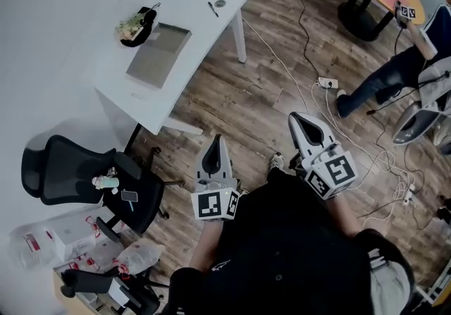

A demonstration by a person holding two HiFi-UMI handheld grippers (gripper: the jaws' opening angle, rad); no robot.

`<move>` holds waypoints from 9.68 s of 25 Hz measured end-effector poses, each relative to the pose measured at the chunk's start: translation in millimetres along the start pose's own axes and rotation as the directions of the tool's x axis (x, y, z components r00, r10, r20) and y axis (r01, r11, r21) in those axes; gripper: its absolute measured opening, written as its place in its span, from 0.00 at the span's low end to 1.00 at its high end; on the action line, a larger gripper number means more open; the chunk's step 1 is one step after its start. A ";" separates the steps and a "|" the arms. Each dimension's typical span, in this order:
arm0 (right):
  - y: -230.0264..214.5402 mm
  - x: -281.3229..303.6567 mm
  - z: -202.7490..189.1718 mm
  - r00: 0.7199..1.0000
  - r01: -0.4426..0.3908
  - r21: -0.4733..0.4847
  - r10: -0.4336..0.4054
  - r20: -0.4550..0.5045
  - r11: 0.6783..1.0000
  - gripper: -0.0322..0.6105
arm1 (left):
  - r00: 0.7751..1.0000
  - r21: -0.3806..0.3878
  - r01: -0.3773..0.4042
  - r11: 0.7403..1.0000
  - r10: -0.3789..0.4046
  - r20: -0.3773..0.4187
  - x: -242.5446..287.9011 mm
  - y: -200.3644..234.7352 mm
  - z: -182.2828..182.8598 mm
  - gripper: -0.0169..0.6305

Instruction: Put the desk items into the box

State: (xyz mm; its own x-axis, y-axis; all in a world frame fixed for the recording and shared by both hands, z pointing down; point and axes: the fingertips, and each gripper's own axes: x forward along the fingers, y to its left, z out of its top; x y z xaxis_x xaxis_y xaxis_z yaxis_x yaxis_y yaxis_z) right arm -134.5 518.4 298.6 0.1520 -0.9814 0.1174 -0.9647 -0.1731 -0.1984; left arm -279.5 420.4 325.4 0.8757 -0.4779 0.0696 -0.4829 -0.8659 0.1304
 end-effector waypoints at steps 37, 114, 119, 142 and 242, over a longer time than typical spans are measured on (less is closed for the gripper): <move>-204.5 196.0 49.6 0.966 0.258 0.061 -0.257 -0.027 0.964 0.05 | 0.947 -0.056 0.307 0.950 -0.311 -0.079 342.8 22.6 -0.5 0.04; -393.5 689.0 102.7 0.907 -0.386 -0.049 0.369 -0.204 0.921 0.05 | 0.804 0.033 -0.304 0.952 0.275 -0.527 739.7 280.0 -163.7 0.04; -412.4 695.7 100.9 0.915 -0.355 -0.058 0.334 -0.227 0.933 0.05 | 0.757 0.006 -0.313 0.950 0.253 -0.603 750.1 289.6 -197.4 0.12; -417.3 733.9 79.5 0.868 -0.405 -0.039 0.371 -0.330 0.913 0.05 | 0.565 -0.050 -0.422 0.905 0.219 -0.795 759.5 309.6 -298.4 0.14; -26.1 662.5 13.5 0.616 -0.737 0.037 0.695 -0.371 0.674 0.05 | 0.743 -0.268 -0.668 0.694 0.600 -0.297 388.0 406.1 -47.9 0.10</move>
State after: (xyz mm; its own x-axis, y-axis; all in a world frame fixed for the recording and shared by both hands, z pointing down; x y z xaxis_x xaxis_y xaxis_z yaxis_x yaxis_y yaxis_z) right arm -5.8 -128.4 368.4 -0.6561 -0.6945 0.2955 -0.7547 0.6038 -0.2567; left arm -135.8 -109.5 452.7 0.3610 -0.8307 0.4238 -0.9197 -0.2419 0.3093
